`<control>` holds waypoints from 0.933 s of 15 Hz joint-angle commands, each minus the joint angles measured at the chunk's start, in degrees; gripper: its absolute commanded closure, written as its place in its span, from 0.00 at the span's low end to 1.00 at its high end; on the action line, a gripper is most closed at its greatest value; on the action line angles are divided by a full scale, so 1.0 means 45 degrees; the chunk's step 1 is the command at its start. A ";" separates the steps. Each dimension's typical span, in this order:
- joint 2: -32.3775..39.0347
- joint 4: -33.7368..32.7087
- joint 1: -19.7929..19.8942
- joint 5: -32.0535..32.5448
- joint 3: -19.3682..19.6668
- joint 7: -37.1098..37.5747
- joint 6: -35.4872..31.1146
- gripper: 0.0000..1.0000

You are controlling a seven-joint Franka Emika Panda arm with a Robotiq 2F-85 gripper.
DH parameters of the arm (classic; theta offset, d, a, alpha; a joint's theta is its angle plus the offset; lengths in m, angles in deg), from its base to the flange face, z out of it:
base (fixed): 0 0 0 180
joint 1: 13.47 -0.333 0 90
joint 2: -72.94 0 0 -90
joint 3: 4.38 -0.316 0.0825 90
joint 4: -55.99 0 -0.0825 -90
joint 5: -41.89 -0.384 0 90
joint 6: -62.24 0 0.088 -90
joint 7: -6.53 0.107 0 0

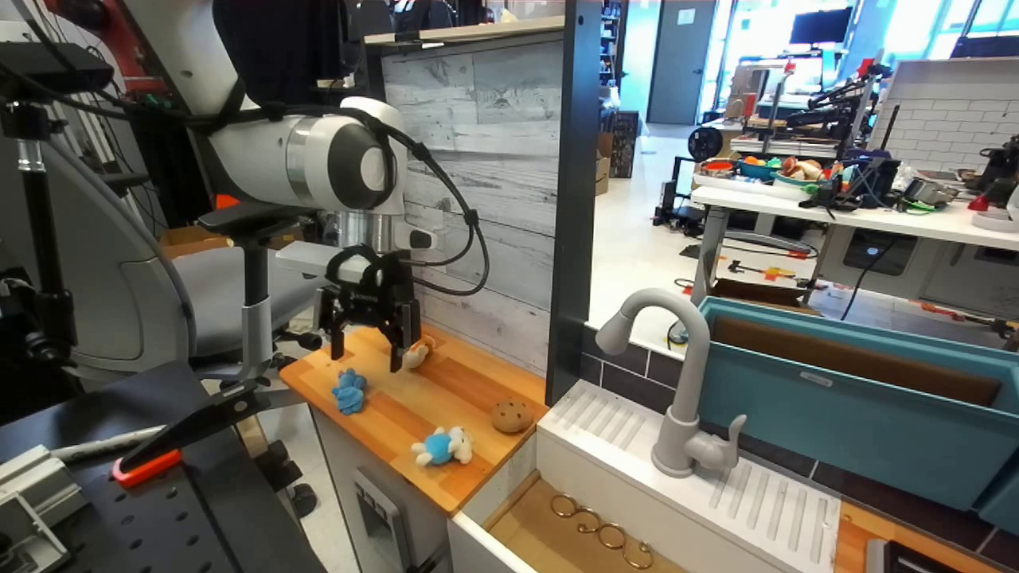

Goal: Move the teddy bear to the left

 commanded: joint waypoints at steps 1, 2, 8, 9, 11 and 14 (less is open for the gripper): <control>-0.1813 0.2096 0.0554 -0.0365 0.0101 -0.0001 -0.0635 0.00; -0.2200 0.2537 0.0690 -0.0383 0.0141 0.0059 -0.0913 0.00; -0.4809 0.5736 0.1559 -0.1066 0.0192 0.0333 -0.3293 0.00; -0.5193 0.6282 0.1544 -0.0995 0.0319 0.0471 -0.3882 0.00; -0.5859 0.7225 0.1397 -0.0828 0.0590 0.0745 -0.4807 0.00; -0.6243 0.7761 0.2211 -0.1951 -0.0179 0.0196 -0.3463 0.00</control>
